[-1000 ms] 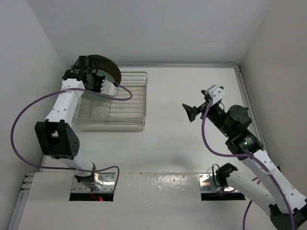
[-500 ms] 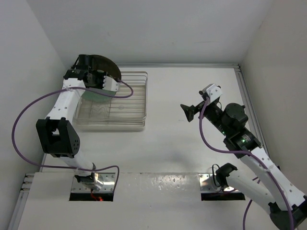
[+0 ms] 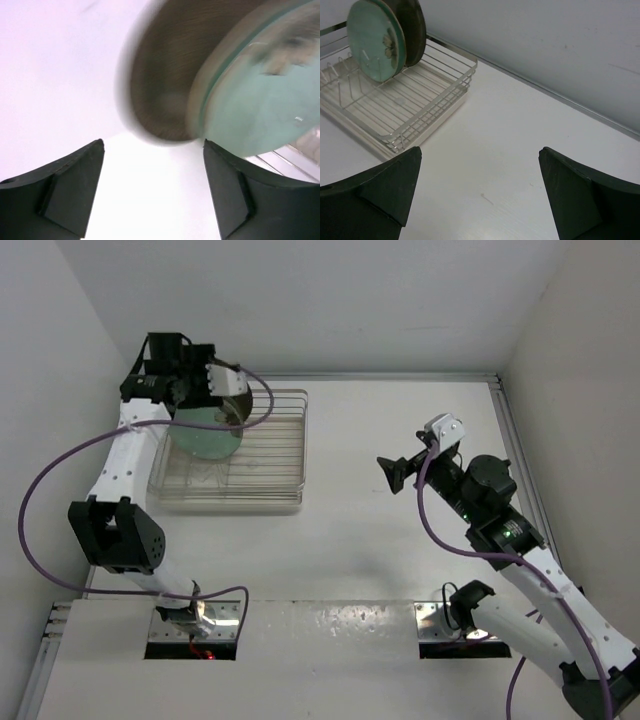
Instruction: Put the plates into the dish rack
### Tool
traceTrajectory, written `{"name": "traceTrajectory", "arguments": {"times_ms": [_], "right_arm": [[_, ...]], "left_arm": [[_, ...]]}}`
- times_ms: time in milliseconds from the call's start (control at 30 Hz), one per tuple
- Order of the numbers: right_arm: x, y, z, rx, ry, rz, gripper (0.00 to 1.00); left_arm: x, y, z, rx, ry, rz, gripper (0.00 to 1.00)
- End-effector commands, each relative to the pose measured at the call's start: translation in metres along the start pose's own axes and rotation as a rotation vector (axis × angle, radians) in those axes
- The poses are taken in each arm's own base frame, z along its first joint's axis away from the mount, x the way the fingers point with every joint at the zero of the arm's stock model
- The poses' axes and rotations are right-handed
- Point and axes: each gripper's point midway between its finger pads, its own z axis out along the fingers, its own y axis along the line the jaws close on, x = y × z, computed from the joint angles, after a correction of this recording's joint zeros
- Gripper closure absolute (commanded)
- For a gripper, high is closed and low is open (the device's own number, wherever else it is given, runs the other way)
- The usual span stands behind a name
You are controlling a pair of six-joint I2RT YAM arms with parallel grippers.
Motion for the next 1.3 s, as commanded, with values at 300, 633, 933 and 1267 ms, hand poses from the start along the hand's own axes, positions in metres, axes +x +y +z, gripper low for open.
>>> {"name": "traceTrajectory", "arguments": {"times_ms": [300,633,933,1267], "right_arm": [[0.109,-0.075,0.001,0.431,0.380,0.434,0.00],[0.165,-0.081,-0.021,0.588,0.558,0.566,0.00],[0.176,-0.081,-0.037,0.616,0.607,0.538,0.00],[0.169,-0.083,-0.036,0.623,0.582,0.544,0.00]], "left_arm": [[0.146,-0.042,-0.143,-0.545,0.485,-1.222,0.05],[0.196,-0.213,-0.127,-0.496,0.751,-1.420,0.05],[0.163,-0.248,-0.098,-0.388,0.585,-1.515,0.05],[0.161,-0.249,-0.091,-0.361,0.559,-1.522,0.05]]}}
